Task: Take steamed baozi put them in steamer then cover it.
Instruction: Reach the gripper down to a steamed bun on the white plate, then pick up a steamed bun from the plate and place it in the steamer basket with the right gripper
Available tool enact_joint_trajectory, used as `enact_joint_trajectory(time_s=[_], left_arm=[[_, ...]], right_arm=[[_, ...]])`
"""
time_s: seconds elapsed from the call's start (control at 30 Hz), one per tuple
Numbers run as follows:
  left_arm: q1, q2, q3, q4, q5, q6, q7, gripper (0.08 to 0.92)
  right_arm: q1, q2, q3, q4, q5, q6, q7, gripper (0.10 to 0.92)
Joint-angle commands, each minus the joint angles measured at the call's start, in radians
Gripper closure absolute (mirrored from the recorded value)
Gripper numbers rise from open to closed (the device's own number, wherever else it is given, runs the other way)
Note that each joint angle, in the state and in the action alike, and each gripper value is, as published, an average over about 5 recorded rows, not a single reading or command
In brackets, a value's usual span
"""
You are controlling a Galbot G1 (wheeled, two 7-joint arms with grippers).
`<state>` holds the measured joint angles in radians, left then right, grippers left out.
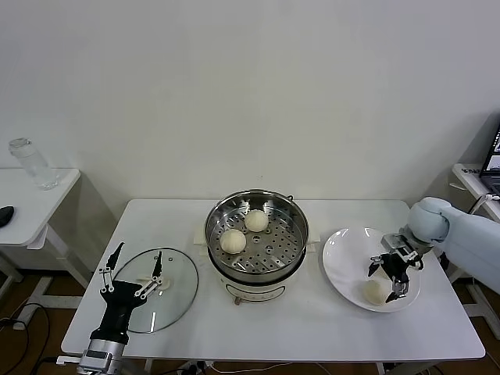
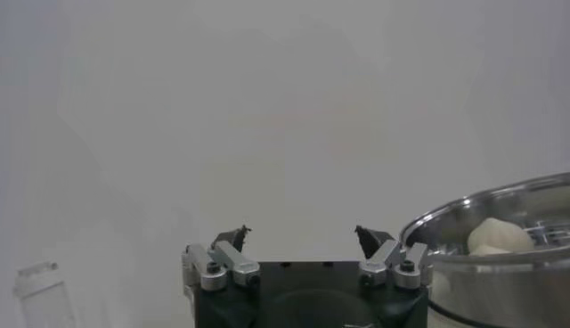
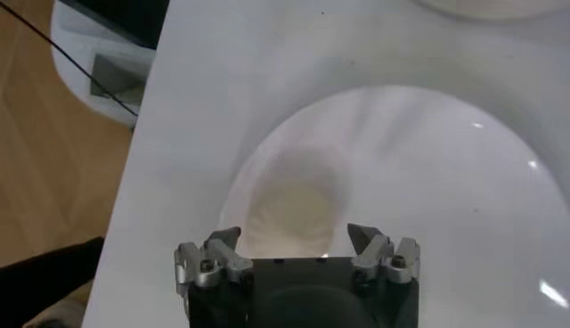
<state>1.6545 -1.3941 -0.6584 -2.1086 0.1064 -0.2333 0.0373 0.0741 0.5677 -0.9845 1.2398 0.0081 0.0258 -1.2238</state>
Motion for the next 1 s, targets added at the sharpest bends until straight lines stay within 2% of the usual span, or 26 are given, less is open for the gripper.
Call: enact_joint_trajectory(time_s=[0.03,0.23,0.7,0.87,1.0], left_arm=[[-0.002,-0.001,0.000,0.001,0.001,0.002,0.000,0.177],[-0.001,0.000,-0.008,-0.001,0.000,0.004,0.003,0.177],[-0.001,0.002,-0.021,-0.016,-0.018,0.003,0.000,0.177],[-0.003,0.006,-0.021,-0.016,-0.020,0.004,0.000,0.177],[-0.005,0.006,-0.014,-0.014,-0.020,0.006,0.000,0.177]], right_arm=[[-0.051,0.001,0.023,-0.008,-0.029,0.002,0.039,0.203],[-0.052,0.007,0.017,-0.009,-0.027,-0.002,0.036,0.223],[-0.021,0.000,0.028,0.031,-0.025,0.014,0.045,0.350],[0.125,-0.004,0.062,0.068,-0.032,0.087,-0.022,0.358],[0.350,0.057,0.011,0.079,0.027,0.205,-0.060,0.352]])
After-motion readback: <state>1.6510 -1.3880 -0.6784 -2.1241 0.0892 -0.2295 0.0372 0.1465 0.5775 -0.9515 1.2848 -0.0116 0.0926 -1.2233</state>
